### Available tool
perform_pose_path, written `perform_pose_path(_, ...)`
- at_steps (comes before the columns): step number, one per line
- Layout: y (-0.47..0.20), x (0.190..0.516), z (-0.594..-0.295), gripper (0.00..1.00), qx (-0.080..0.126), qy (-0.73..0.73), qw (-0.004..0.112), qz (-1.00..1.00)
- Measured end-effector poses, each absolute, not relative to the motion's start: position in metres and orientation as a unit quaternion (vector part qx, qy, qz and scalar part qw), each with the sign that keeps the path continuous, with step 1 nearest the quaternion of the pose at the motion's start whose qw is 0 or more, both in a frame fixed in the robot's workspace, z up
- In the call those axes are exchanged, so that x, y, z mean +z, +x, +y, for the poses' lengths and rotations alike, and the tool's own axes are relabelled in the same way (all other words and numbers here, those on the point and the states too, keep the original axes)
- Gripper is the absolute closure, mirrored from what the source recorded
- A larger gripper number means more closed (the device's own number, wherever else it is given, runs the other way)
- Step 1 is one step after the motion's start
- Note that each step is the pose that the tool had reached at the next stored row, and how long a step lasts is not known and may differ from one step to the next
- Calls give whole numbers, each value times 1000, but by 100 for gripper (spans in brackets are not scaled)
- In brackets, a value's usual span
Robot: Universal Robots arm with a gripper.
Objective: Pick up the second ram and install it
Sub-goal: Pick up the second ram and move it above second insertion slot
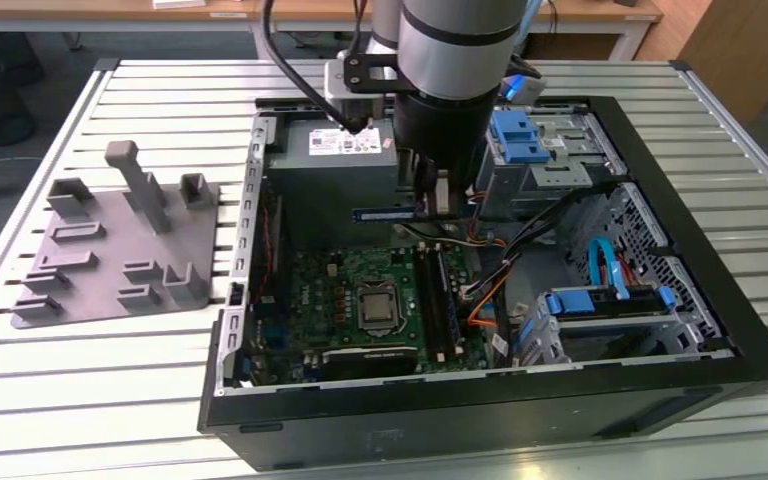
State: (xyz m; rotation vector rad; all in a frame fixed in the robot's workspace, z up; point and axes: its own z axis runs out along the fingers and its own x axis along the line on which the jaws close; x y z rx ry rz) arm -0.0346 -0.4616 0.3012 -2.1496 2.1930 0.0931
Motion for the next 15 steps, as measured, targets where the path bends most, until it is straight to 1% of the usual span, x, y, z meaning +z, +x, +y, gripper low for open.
perform_pose_path(15, -35, 285, -462, 86, 30, -699, 35, 713)
